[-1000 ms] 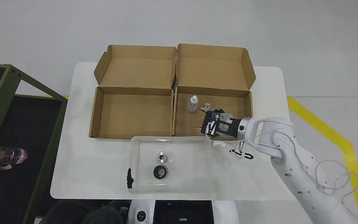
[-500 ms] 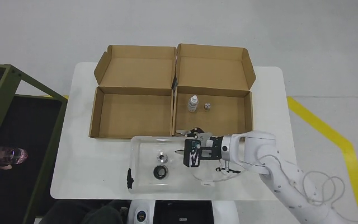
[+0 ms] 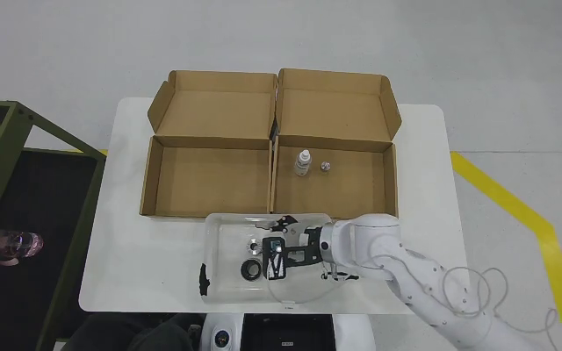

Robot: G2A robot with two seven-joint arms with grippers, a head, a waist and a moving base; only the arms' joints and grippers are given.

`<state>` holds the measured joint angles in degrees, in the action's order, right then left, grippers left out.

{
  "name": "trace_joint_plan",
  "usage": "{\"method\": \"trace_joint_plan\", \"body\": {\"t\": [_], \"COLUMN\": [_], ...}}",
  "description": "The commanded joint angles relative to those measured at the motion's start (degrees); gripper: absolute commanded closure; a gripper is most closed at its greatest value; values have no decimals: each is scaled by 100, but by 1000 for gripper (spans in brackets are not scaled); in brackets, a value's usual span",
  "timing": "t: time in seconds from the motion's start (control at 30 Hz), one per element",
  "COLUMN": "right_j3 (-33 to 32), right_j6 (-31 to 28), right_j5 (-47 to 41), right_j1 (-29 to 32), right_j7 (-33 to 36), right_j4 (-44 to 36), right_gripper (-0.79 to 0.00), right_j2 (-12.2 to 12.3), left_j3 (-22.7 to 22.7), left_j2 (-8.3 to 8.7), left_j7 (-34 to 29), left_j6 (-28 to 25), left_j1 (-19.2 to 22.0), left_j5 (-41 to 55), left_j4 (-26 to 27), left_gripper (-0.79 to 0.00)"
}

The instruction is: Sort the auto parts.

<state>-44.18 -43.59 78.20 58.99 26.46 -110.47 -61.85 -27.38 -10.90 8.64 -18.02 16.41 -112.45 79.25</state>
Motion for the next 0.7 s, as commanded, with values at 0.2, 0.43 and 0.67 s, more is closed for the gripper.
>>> {"method": "trace_joint_plan", "body": {"t": [0.2, 0.43, 0.67], "right_j3": [267, 371, 465], "right_j6": [117, 205, 247], "right_j5": [175, 282, 315], "right_j1": [-95, -150, -185], "right_j7": [88, 140, 93], "right_j4": [256, 474, 690], "right_gripper": [-382, -376, -376], "right_j2": [-99, -162, -226], "left_j3": [0, 0, 0], "left_j2": [0, 0, 0], "left_j7": [0, 0, 0], "left_j6": [0, 0, 0], "left_j1": [0, 0, 0], "left_j5": [0, 0, 0], "left_j4": [0, 0, 0], "left_gripper": [-785, -785, -785]}}
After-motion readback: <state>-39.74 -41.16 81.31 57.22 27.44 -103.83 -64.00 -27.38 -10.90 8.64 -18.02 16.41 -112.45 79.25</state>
